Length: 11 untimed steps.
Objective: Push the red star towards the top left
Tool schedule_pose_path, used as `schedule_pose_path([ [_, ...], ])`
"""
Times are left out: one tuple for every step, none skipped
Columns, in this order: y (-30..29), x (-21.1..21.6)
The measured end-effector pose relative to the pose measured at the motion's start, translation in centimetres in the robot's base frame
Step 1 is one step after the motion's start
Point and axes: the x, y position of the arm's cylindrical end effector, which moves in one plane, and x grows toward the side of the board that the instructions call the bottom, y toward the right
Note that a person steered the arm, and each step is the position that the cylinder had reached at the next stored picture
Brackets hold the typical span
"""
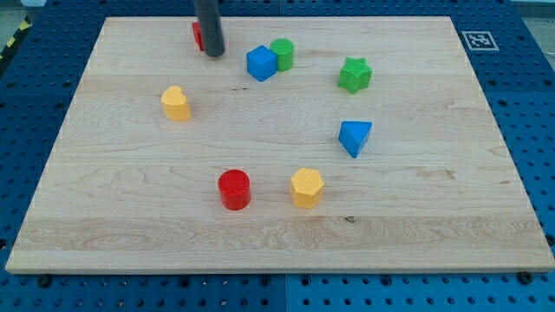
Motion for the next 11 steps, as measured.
schedule_pose_path([
  [3.9,-0.2],
  [3.3,-1.6],
  [-0.2,-3.3],
  [-1.9,-3.3],
  [-2.8,-3.3],
  [-3.4,-3.2],
  [-3.7,-2.9],
  [-4.3,-2.5],
  [-5.8,-2.6],
  [-8.9,-3.4],
  [-11.7,-3.7],
])
